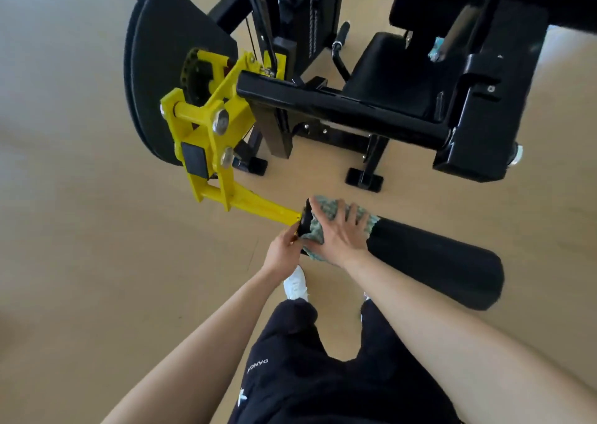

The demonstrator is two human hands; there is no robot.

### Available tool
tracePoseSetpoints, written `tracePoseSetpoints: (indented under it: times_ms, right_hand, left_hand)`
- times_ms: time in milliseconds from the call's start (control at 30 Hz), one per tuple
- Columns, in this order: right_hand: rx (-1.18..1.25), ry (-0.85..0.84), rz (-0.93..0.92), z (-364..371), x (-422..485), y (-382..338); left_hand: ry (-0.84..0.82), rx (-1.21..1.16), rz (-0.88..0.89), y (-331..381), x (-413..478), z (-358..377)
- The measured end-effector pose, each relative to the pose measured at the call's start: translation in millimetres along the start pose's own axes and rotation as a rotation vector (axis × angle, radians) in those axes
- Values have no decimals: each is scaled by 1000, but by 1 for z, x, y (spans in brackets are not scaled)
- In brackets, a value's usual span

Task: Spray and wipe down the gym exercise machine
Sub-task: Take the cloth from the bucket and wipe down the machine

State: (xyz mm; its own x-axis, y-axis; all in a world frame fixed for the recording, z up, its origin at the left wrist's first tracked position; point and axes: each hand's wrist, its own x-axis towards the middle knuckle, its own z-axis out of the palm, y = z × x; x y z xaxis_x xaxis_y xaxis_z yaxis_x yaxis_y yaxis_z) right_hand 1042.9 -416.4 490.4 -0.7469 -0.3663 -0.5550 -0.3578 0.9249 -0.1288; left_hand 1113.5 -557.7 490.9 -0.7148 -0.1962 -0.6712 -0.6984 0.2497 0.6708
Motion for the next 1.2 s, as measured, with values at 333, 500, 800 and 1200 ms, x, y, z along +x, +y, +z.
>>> tracePoseSetpoints:
  times_ms: [333,500,800,1200]
  right_hand:
    - [-9,159,-131,30,-20,17]
    - [102,206,54,49,-58,72]
    - [235,193,489,71,-128,191]
    - [439,208,675,66,-132,226]
  left_hand:
    - [-52,369,90,-12,3,-19]
    - [-81,564,113,-12,7,-26]
    - [-27,687,94,2,-7,-16]
    - [28,715,-7,24,4,-26]
